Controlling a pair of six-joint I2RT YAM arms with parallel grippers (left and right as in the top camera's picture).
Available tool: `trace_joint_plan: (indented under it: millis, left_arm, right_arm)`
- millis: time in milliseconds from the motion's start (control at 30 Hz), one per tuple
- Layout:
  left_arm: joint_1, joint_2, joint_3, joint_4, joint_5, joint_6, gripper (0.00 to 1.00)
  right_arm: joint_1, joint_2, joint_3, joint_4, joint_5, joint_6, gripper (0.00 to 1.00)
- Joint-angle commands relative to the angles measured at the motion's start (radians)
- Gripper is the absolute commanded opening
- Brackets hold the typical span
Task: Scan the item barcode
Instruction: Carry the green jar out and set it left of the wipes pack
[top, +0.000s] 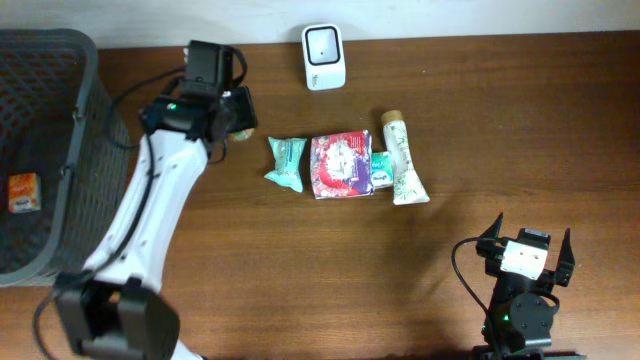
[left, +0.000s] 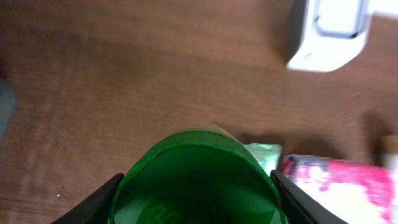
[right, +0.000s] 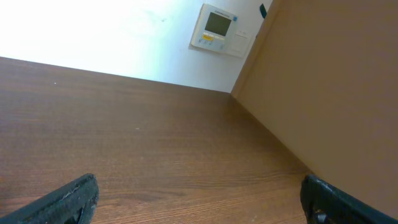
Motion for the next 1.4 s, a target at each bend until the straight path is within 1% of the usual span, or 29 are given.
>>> trace_joint_plan:
  millis: [0,200,400,500,567,633,667,700,733,767,833,933,1000,1067,1167,1267,1300,1333,1367]
  left_arm:
    - [-0.003,0.09,0.01,0.0,-0.024,0.023,0.52]
    - [-0.003,0.183,0.01,0.001,-0.021,0.023,0.52]
    - [-0.003,0.271,0.01,0.062,-0.022,0.018,0.55]
    - [-0.003,0.295,0.01,0.087,-0.022,0.018,0.58]
    - [-0.003,0.295,0.01,0.102,-0.022,0.018,0.64]
    - [-0.003,0.295,0.01,0.124,-0.022,0.018,0.65]
    - [-0.003,0.295,0.01,0.131,-0.022,0.018,0.73]
    - [-0.003,0.295,0.01,0.132,-0.022,0.018,0.9]
    - [-0.003,0.295,0.01,0.135,-0.022,0.018,0.97]
    - [-0.003,0.295,0.01,0.142,-0.022,0.019,0.99]
    - [-0.003,0.293,0.019,0.15,-0.022,0.019,0.99]
    - [-0.003,0.25,0.101,0.097,-0.021,0.019,0.99]
    - [-0.003,0.163,0.166,0.03,-0.021,0.019,0.99]
    - [-0.003,0.071,0.179,-0.005,-0.022,0.019,0.99]
    - [-0.002,-0.093,0.179,-0.113,-0.026,0.019,0.99]
    - [-0.002,-0.147,0.179,-0.205,-0.026,0.019,0.99]
    - [-0.002,-0.149,0.179,-0.246,-0.048,0.019,0.99]
    - [0.003,-0.149,0.179,-0.262,-0.055,0.019,0.99]
    - [0.01,-0.152,0.183,-0.268,-0.029,0.018,0.99]
  right_arm:
    - [-0.006,-0.006,-0.008,-0.003,0.009,0.001,0.99]
    - [-0.006,-0.006,-0.008,-0.003,0.009,0.001,0.99]
    - [-0.006,-0.006,-0.008,-0.003,0.009,0.001,0.99]
    - [-0.006,-0.006,-0.008,-0.003,0.009,0.001,0.99]
    - [-0.006,-0.006,-0.008,-0.003,0.009,0.001,0.99]
    - [-0.006,-0.006,-0.008,-0.003,0.009,0.001,0.99]
    - [-0.006,-0.006,-0.008,-0.003,0.009,0.001,0.99]
    - [-0.006,-0.006,-0.008,-0.003,0.009,0.001,0.99]
    - [-0.006,-0.006,-0.008,-0.003,0.009,0.001,0.99]
    - [-0.006,-0.006,-0.008,-0.003,0.009,0.001,0.99]
    - [-0.006,-0.006,-0.008,-0.003,0.009,0.001,0.99]
    - [-0.006,-0.006,-0.008,-0.003,0.009,0.001,0.99]
    - [-0.006,-0.006,-0.008,-0.003,0.009,0.001,0.99]
    - [-0.006,-0.006,-0.008,-0.003,0.009,0.001,0.99]
    - [-0.006,-0.006,-0.008,-0.003,0.009,0.001,0.99]
    - [-0.006,-0.006,-0.008,-0.003,0.009,0.001,0.99]
    - [-0.006,-0.006,-0.008,-0.003,0.009,0.001,0.99]
    - [-0.006,-0.006,-0.008,-0.003,0.009,0.001,0.99]
    - [-0.006,-0.006,-0.008,-0.003,0.009,0.001,0.99]
